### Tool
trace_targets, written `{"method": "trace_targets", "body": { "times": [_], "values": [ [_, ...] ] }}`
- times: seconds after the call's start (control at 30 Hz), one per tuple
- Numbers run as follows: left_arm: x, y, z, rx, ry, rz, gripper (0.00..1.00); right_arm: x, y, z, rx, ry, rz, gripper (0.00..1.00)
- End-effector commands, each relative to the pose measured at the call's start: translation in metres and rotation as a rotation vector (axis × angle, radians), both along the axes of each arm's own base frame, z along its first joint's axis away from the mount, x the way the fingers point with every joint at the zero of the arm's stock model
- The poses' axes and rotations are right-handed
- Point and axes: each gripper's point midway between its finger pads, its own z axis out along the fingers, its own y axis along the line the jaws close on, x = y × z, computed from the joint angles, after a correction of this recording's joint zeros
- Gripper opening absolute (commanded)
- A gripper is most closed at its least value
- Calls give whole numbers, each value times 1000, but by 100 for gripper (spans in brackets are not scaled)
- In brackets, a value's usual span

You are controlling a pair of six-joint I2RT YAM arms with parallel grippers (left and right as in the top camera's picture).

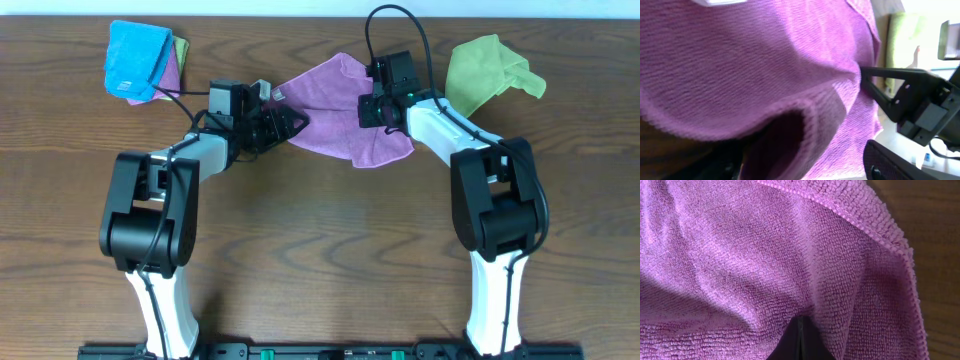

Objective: Fold the cloth

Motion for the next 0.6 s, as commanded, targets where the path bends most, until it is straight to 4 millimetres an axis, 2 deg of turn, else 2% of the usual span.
{"method": "trace_targets", "body": {
  "times": [0.0, 0.13, 0.37, 0.57],
  "values": [
    [-7, -8, -20, -27, 65, -5, 79, -16, -3, -33, -40, 79, 15, 1],
    [-10, -21, -17, -50, 47, -45, 83, -16, -3, -33, -44, 77, 22, 1],
    [-31, -53, 1, -162, 43, -189, 83, -16, -3, -33, -49, 75, 31, 1],
    [-53, -65, 20, -292, 86, -305, 77, -16, -3, -33, -54, 72, 41, 1]
  ]
}}
